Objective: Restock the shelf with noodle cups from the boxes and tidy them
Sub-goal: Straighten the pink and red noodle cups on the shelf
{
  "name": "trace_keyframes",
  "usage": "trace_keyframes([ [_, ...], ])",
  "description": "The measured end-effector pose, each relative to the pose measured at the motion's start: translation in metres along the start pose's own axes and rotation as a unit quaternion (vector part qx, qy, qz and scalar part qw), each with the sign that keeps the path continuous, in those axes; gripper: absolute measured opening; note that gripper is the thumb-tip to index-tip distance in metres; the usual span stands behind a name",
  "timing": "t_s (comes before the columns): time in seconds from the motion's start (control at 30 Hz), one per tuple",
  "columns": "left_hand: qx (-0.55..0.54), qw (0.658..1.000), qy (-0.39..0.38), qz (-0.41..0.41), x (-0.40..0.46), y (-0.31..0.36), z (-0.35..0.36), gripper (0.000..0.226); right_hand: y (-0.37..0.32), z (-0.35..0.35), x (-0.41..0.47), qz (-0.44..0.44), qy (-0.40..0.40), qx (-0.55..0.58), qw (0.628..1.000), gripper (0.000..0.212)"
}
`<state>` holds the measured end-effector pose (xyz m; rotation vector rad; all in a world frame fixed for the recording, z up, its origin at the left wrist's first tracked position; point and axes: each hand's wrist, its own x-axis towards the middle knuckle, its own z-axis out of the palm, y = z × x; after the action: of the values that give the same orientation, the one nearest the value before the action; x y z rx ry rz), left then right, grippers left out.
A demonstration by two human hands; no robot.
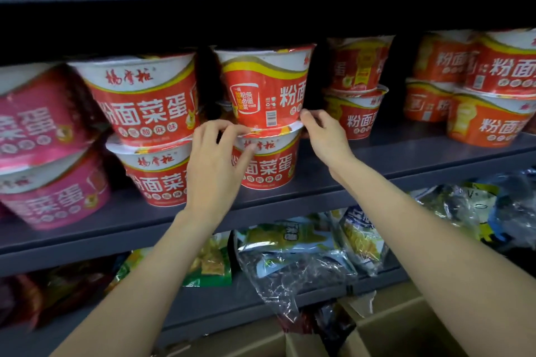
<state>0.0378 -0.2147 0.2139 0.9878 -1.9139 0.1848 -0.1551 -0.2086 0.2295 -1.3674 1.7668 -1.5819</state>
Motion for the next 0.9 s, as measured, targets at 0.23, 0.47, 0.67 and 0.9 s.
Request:
trace_keyframes([
  [0.23,-0.011,0.999,0.022,0.038,0.006,-0.003,0.003,0.028,-0.017,-0.009,-0.008,-0.112,0.012,-0.008,0.994,0.073],
  [0.47,-0.095,0.995,-0.004,0.044,0.006,0.001,0.0,0.027,-0.039,0.02,-0.001,-0.127,0.056,-0.079,0.987,0.126],
  [0.67,-0.086,0.996,0.005,0.007,0.001,-0.008,-0.002,0.031,-0.036,0.016,-0.008,-0.142,0.087,-0.112,0.98,0.121],
  [0.9,-0.033,0.999,0.007,0.013,0.001,-0.007,-0.001,0.033,-0.028,-0.016,-0.011,-0.097,-0.065,0.096,0.989,0.097],
])
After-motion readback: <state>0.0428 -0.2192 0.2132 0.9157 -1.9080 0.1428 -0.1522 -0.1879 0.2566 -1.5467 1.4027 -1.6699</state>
